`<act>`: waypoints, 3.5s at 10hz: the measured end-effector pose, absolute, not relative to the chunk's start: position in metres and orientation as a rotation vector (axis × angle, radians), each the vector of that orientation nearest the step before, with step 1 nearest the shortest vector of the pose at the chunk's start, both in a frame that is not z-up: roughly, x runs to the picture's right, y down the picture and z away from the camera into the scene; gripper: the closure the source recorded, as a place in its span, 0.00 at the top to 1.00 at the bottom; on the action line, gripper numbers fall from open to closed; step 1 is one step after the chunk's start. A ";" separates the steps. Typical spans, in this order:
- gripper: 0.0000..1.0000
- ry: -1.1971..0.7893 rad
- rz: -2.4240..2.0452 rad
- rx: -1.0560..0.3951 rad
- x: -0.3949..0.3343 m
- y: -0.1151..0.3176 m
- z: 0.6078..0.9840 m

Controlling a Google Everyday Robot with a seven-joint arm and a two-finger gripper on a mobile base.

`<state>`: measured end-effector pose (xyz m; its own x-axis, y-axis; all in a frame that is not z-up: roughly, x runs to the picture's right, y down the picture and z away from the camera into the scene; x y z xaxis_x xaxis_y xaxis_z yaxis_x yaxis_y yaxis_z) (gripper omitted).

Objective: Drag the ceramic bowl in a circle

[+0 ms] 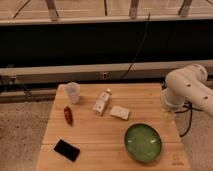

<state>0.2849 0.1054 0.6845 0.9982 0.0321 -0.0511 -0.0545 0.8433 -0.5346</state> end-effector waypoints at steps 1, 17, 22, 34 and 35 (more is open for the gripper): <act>0.80 0.041 0.046 -0.566 0.285 0.105 0.684; 0.80 0.034 -0.010 -0.577 0.283 0.120 0.697; 0.80 0.018 -0.108 -0.595 0.279 0.140 0.720; 0.80 -0.058 -0.235 -0.647 0.268 0.194 0.776; 0.80 -0.065 -0.240 -0.652 0.267 0.195 0.777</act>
<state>0.2668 0.1947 0.7774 0.9704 -0.2003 0.1348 0.2410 0.7682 -0.5931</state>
